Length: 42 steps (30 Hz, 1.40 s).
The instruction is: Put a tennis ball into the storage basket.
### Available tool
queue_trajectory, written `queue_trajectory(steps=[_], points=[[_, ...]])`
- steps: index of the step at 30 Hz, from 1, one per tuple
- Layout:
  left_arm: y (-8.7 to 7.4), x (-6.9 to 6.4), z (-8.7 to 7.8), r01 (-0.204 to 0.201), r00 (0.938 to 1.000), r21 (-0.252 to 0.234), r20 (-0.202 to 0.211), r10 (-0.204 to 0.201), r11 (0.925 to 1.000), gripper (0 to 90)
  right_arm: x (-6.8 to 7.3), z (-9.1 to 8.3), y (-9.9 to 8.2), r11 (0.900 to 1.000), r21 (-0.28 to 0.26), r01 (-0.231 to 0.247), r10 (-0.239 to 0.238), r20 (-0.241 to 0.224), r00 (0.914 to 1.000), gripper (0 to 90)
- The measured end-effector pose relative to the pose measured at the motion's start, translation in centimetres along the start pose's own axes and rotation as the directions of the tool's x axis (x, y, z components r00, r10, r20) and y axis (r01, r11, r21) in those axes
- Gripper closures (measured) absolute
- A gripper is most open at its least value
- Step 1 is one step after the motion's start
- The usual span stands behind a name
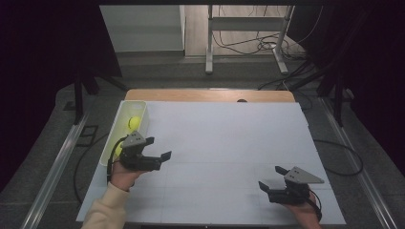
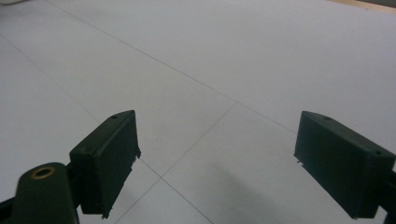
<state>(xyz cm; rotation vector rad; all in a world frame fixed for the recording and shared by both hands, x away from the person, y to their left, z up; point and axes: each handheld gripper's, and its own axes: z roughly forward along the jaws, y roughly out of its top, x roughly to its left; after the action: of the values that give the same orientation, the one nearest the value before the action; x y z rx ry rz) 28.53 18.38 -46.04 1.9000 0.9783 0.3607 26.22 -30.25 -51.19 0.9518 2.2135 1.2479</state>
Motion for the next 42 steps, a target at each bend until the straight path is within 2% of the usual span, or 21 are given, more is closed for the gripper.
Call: queue_trajectory(steps=[6,10,15,24,32,42], points=[[-1.2,-1.5,0.6,-0.019,0.9991,0.000,0.039,0.019,0.9998,11.2,0.0,0.1,0.0,1.0000,0.002,-0.001,0.001,0.000,1.0000,14.4],[-1.9,-2.1,1.3,-0.041,0.9983,0.028,0.042,0.040,0.9988,11.1,0.0,0.1,0.0,1.0000,0.003,-0.001,0.001,-0.003,1.0000,14.4],[-2.6,-2.6,1.8,-0.052,0.9975,0.038,0.050,0.050,0.9979,11.2,0.0,0.2,-0.1,1.0000,0.005,-0.002,0.002,-0.006,1.0000,14.4],[-4.1,-2.6,1.8,-0.050,0.9977,0.056,0.049,0.047,0.9972,11.2,0.1,0.3,-0.1,0.9999,0.012,-0.004,0.004,-0.014,0.9999,14.4],[-5.8,-2.8,1.1,-0.047,0.9978,0.056,0.049,0.044,0.9974,11.6,0.2,0.4,-0.2,0.9998,0.018,-0.003,0.003,-0.026,0.9997,14.4],[-6.3,-2.5,1.1,-0.028,0.9990,0.059,0.038,0.026,0.9979,11.7,0.3,0.5,-0.2,0.9998,0.018,-0.002,0.002,-0.035,0.9994,14.4]])
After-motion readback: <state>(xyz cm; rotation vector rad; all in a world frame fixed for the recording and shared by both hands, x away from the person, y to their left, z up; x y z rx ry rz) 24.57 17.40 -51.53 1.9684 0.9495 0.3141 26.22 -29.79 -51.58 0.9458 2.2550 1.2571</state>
